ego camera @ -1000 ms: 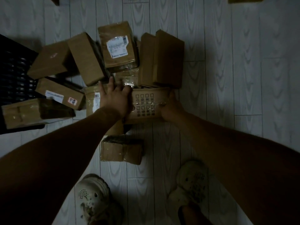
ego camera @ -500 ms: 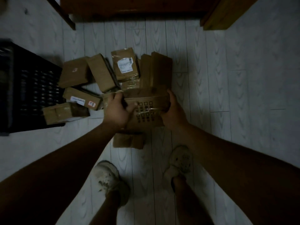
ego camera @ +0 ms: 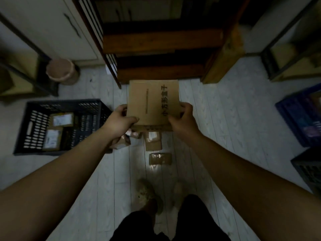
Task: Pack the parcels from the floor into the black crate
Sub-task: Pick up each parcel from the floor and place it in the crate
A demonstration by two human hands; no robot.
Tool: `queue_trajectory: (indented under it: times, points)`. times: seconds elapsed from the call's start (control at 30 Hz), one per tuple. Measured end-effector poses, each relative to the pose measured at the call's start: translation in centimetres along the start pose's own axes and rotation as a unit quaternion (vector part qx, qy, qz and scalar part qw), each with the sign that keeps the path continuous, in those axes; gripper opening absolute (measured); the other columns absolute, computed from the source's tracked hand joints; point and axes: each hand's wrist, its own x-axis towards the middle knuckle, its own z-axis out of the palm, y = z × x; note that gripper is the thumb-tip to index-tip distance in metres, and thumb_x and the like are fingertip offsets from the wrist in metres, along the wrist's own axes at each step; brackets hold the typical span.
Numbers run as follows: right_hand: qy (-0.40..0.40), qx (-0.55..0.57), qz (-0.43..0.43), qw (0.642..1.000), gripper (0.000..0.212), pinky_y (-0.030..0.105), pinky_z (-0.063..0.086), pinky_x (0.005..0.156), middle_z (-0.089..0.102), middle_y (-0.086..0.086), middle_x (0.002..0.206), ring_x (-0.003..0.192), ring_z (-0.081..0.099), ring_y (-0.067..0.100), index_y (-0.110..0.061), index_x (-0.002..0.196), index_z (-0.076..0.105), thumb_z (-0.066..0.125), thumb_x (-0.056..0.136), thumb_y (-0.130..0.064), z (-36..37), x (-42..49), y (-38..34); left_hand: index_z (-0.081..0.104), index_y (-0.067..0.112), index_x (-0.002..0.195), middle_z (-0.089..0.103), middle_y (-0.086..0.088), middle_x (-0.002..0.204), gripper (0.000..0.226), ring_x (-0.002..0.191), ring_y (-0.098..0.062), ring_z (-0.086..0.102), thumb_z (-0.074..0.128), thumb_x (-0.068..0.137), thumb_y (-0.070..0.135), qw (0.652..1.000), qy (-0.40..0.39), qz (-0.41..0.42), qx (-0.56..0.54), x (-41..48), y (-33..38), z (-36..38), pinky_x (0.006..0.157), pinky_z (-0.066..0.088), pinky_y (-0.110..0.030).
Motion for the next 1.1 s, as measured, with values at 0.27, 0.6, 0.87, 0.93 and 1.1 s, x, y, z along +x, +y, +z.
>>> queue_trajectory:
  times: [0.27, 0.6, 0.87, 0.93, 1.1]
  points:
    - [-0.084, -0.045, -0.116, 0.989, 0.083, 0.023, 0.046, 0.083, 0.052, -0.009, 0.117, 0.111, 0.048, 0.011, -0.032, 0.142, 0.019, 0.062, 0.080, 0.003, 0.7, -9.0, -8.0, 0.037, 0.029, 0.112, 0.050, 0.003, 0.114, 0.042, 0.090, -0.014, 0.057, 0.065, 0.084, 0.017, 0.986, 0.123, 0.108, -0.041, -11.0, 4.5, -5.4, 0.059, 0.053, -0.028]
    - [-0.032, -0.067, -0.230, 0.970, 0.086, 0.034, 0.043, 0.088, 0.051, -0.013, 0.121, 0.117, 0.049, 0.015, -0.040, 0.143, 0.016, 0.071, 0.080, -0.023, 5.5, -14.6, -16.5, 0.044, 0.025, 0.116, 0.053, 0.000, 0.111, 0.042, 0.092, -0.020, 0.060, 0.067, 0.082, 0.015, 0.965, 0.203, 0.165, -0.003, -19.5, 6.6, -14.8, 0.071, 0.056, -0.038]
    - [-0.007, -0.055, -0.214, 0.975, 0.039, 0.021, 0.042, 0.056, 0.050, -0.014, 0.093, 0.085, 0.053, 0.007, -0.032, 0.105, 0.040, 0.071, 0.080, -0.033, 18.7, -17.0, -20.2, 0.043, 0.022, 0.130, 0.048, -0.007, 0.132, 0.054, 0.111, -0.026, 0.054, 0.066, 0.082, 0.010, 0.955, 0.226, 0.193, -0.009, -22.1, 3.9, -28.9, 0.084, 0.055, -0.045]
    - [-0.005, -0.042, -0.199, 0.979, 0.033, 0.023, 0.042, 0.056, 0.051, -0.014, 0.091, 0.081, 0.051, 0.004, -0.030, 0.100, 0.042, 0.068, 0.082, -0.037, 22.5, -17.5, -20.2, 0.028, 0.024, 0.141, 0.036, -0.007, 0.143, 0.076, 0.121, -0.029, 0.047, 0.069, 0.080, 0.008, 0.948, 0.258, 0.171, -0.070, -21.9, 3.3, -32.4, 0.089, 0.052, -0.050]
    - [-0.012, -0.111, -0.189, 0.976, 0.030, 0.035, 0.053, 0.070, 0.059, -0.005, 0.101, 0.087, 0.059, 0.013, -0.026, 0.104, 0.046, 0.062, 0.085, -0.043, 29.8, -18.3, -19.9, 0.031, 0.012, 0.132, 0.050, -0.013, 0.130, 0.064, 0.105, -0.025, 0.056, 0.068, 0.081, 0.006, 0.944, 0.259, 0.125, -0.159, -20.7, 1.0, -38.3, 0.087, 0.053, -0.042]
